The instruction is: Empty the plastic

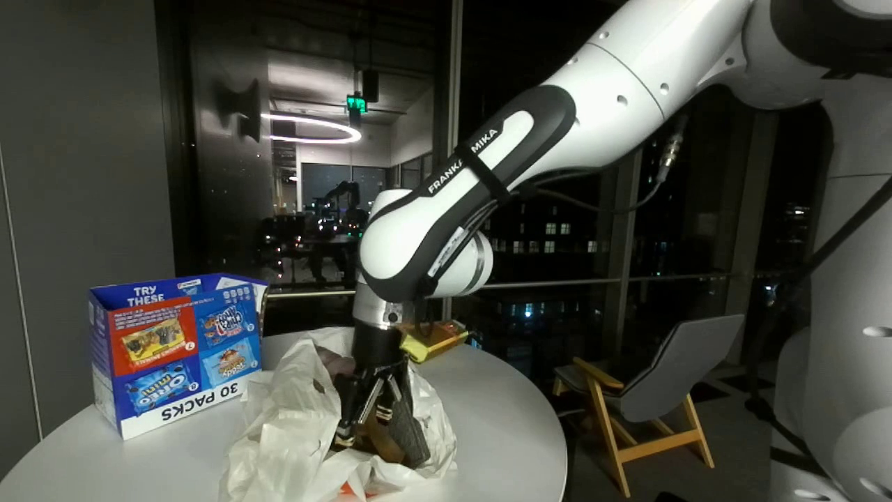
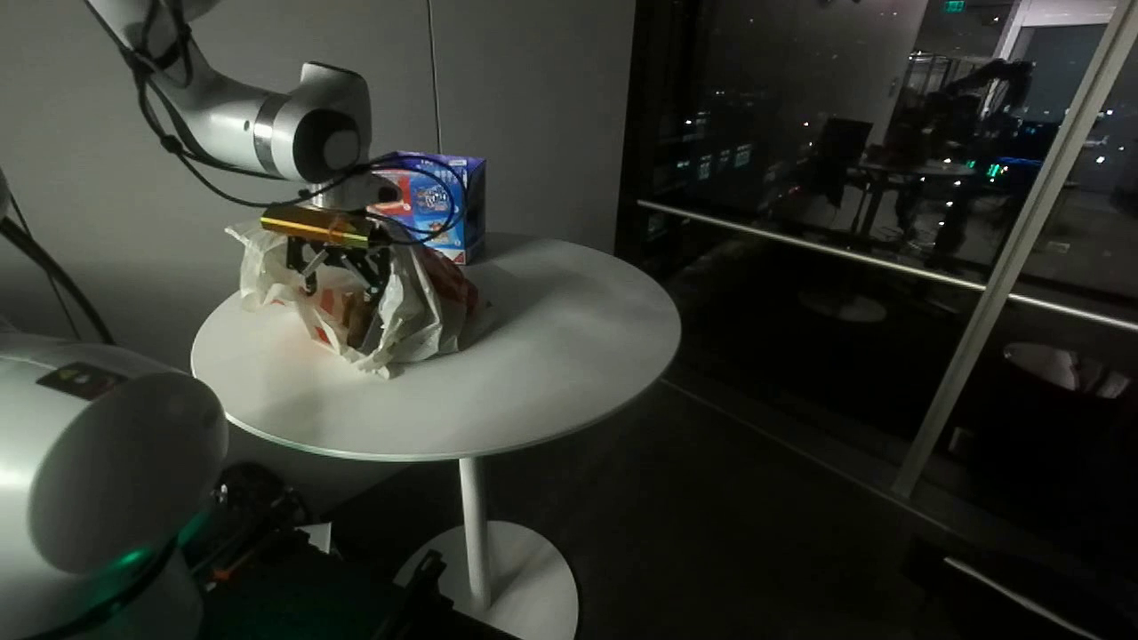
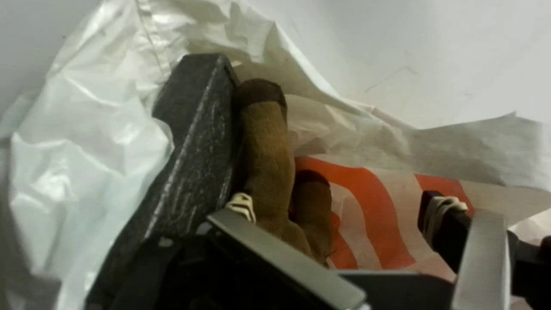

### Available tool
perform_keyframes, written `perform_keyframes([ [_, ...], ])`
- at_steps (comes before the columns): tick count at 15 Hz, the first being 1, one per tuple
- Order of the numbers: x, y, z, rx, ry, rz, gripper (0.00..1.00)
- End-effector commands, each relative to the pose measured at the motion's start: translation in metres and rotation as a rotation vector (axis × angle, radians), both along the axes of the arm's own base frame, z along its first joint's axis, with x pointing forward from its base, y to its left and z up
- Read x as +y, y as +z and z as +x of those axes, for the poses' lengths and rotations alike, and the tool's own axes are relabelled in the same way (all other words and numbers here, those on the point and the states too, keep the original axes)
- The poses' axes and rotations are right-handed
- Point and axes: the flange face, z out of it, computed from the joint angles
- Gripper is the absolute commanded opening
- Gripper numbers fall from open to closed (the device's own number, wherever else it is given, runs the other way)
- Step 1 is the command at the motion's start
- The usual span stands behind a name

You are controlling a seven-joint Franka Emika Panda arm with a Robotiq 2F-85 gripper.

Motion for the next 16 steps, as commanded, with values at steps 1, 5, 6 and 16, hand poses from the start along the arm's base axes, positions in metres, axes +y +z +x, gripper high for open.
perform_keyframes([
  [1,0.009,-0.01,-0.007,-0.155,-0.01,-0.034,1.0],
  [5,-0.001,-0.01,-0.028,-0.313,0.004,-0.131,1.0],
  [6,-0.004,-0.005,-0.03,-0.339,0.002,-0.164,1.0],
  [16,0.009,-0.044,-0.029,-0.36,-0.009,-0.27,0.13],
])
